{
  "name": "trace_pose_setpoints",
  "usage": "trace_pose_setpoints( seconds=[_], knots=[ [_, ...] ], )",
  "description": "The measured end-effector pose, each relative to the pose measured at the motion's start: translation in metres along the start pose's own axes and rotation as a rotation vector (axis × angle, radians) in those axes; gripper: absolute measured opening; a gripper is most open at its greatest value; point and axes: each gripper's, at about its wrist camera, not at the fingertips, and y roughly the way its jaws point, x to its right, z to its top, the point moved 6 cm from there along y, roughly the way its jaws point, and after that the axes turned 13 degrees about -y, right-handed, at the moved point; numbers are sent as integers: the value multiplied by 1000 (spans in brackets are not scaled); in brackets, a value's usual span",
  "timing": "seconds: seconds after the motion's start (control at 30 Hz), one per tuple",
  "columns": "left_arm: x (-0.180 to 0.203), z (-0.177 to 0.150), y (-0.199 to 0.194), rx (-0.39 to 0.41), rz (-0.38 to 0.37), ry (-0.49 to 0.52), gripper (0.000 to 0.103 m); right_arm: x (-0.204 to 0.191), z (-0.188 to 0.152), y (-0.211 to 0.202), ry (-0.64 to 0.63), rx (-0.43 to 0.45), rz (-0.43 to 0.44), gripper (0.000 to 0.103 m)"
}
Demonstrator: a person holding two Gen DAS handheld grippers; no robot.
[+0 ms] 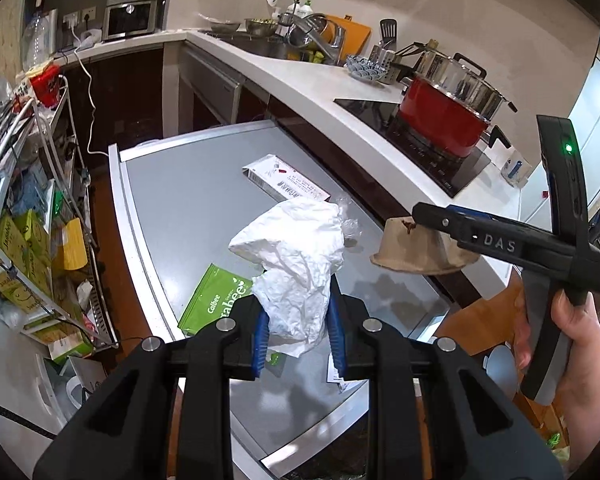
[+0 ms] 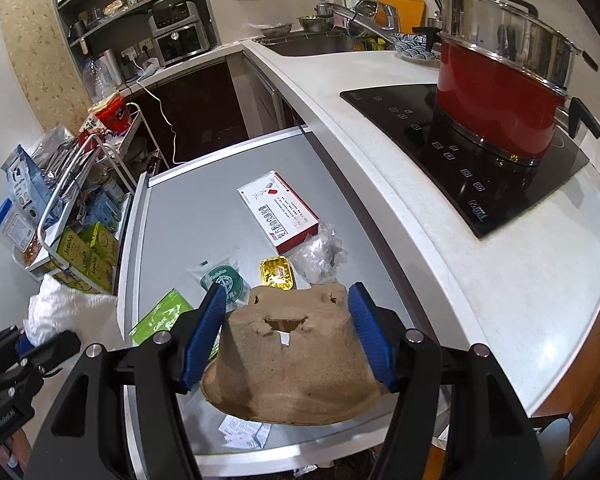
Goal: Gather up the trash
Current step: 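Carry the tissue and cardboard carrier over the bin and release both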
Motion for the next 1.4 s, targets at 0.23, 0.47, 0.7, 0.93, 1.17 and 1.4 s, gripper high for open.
trace_pose_setpoints(
  seconds=[0.23, 0.47, 0.7, 0.93, 1.17, 1.4],
  knots=[
    [17, -4, -16, 38, 37, 52, 26, 0, -14, -38, -25, 25, 12, 63],
    [30, -20, -30, 63, 85, 90, 26, -3, -37, -74, -49, 34, 20, 63],
    [38, -46, -41, 51, 96, 108, 26, -7, -80, -99, -56, -2, 39, 63],
    [52, -100, -39, -35, 58, 151, 26, -11, -143, -96, -37, -110, 69, 63],
    [58, -173, -4, -194, 35, 203, 26, -11, -213, -63, 15, -239, 89, 63],
    [47, -211, 36, -325, 20, 171, 26, -10, -259, -21, 80, -337, 123, 63]
  ],
)
